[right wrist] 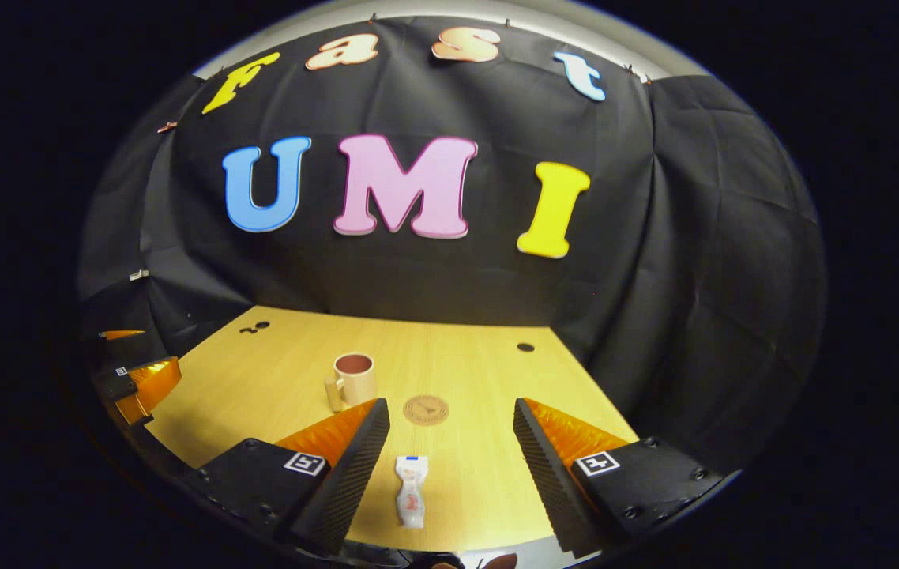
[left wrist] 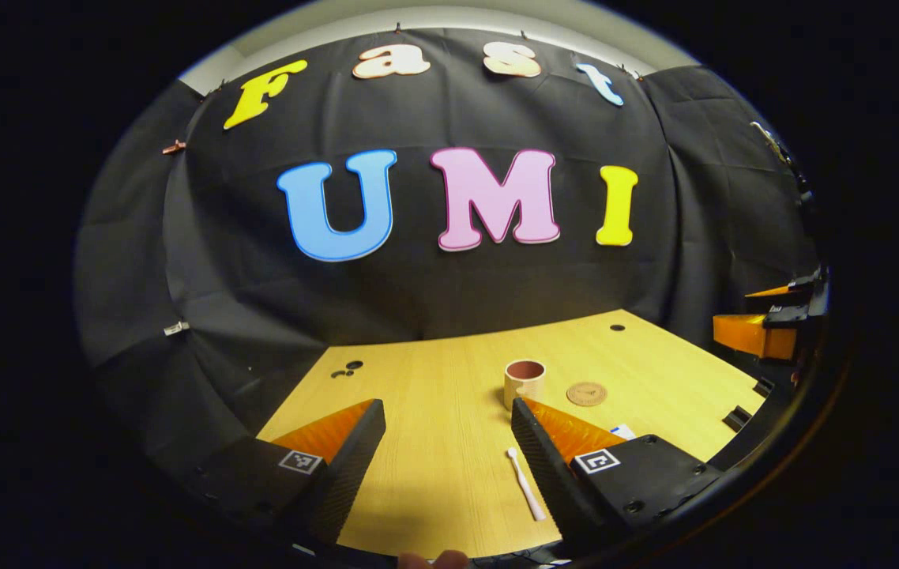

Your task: Put the toothbrush and toothpaste on the desktop into the cup, then pick up the cup and place it on the coaster on the desktop.

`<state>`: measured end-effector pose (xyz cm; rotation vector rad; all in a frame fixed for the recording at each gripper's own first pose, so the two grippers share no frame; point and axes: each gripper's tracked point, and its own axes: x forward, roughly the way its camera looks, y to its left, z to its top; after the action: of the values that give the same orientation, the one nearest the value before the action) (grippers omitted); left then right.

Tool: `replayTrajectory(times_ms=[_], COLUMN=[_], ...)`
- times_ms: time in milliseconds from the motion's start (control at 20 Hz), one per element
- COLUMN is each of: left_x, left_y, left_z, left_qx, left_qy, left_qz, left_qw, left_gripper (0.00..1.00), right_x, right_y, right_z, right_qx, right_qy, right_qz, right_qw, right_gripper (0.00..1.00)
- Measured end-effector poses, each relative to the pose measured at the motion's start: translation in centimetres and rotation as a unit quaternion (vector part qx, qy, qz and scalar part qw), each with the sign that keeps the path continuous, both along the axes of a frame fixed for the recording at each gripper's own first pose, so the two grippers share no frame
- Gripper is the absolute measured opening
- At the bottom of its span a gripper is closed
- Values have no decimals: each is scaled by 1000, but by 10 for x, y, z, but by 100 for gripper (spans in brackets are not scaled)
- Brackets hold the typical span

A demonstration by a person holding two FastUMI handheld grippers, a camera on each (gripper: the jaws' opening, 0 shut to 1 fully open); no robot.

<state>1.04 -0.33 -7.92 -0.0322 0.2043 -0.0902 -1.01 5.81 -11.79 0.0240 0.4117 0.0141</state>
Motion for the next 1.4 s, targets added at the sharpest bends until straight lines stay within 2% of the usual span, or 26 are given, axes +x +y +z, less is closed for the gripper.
replayTrajectory(times_ms=[100, 250, 400, 650, 850, 950, 1000, 1250, 1300, 1400], left_x=[-1, 0, -2, 0, 4, 5, 6, 13, 16, 22], left_y=[-4, -8, -19, -23, -22, -23, -24, -36, -40, -46], left_z=[-15, -36, -56, -84, -90, -91, -91, -99, -100, -104], left_qx=[-1, -1, -14, -39, -37, -34, -34, -32, -31, -28], left_qy=[22, 56, 98, 150, 165, 167, 169, 187, 189, 193], left_qz=[-7, -7, -19, 1, 17, 23, 25, 25, 21, 15], left_qw=[1000, 998, 995, 988, 985, 985, 985, 982, 981, 981], left_gripper=[100, 100, 100, 100, 100, 99, 97, 99, 99, 99], right_x=[4, 4, -3, -5, -7, -2, 0, 8, 10, 11], right_y=[8, 17, 30, 40, 51, 49, 49, 50, 52, 49], right_z=[-42, -104, -155, -209, -240, -247, -249, -260, -261, -259], right_qx=[-13, -18, 11, 9, 6, -1, -1, 14, 19, 19], right_qy=[56, 138, 225, 322, 365, 371, 373, 397, 400, 403], right_qz=[9, 30, 44, 67, 85, 81, 80, 80, 80, 86], right_qw=[998, 990, 973, 944, 927, 925, 924, 914, 913, 911], right_gripper=[97, 96, 96, 93, 89, 83, 76, 66, 57, 48])
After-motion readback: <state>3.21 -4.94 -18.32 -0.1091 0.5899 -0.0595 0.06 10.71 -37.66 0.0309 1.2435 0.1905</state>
